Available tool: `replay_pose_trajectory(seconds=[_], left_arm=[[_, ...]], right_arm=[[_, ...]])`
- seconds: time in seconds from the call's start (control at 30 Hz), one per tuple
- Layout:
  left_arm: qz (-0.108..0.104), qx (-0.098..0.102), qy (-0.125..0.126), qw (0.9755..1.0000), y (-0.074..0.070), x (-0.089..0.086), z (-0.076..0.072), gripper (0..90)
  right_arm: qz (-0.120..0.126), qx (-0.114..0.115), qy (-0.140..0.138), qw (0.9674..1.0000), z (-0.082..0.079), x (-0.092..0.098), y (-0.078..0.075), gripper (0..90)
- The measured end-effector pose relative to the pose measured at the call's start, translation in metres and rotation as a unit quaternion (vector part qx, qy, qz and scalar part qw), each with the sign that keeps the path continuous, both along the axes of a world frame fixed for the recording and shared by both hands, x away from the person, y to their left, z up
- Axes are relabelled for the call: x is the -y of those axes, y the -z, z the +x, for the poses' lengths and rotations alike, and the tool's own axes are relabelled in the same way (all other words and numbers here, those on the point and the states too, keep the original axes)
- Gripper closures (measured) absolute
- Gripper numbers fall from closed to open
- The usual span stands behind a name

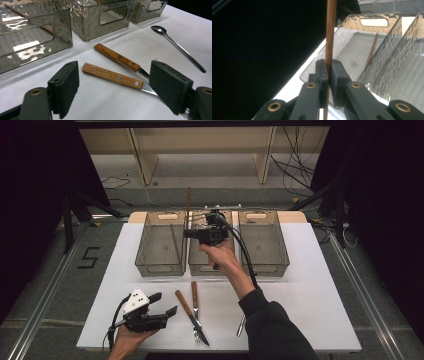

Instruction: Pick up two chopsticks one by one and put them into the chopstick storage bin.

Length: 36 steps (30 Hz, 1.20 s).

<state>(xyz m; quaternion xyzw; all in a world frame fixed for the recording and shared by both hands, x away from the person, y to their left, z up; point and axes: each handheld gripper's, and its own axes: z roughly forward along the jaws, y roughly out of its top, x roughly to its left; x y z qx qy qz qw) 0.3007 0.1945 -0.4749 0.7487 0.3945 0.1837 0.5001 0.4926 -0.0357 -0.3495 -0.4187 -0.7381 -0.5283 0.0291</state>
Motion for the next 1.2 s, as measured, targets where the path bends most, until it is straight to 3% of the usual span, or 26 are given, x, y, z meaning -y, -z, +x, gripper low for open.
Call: replay_pose_trajectory(seconds=[0.27,0.53,0.67,1.2], left_arm=[[-0.006,0.002,0.001,1.0,0.001,-0.003,-0.002,22.8],[-0.007,0.004,0.0,1.0,0.002,-0.006,-0.002,21.7],[-0.008,0.004,0.0,1.0,0.002,-0.005,-0.002,21.5],[-0.006,0.001,0.004,1.0,0.003,-0.002,-0.002,21.4]], right_arm=[[-0.013,-0.002,0.011,0.9999,0.015,-0.03,-0.005,85.6],[-0.037,-0.013,0.029,0.9988,0.035,-0.056,0.008,85.6],[-0.041,-0.018,0.044,0.9981,0.042,-0.058,0.013,85.6],[-0.084,-0.024,0.048,0.995,0.044,-0.072,0.035,85.5]])
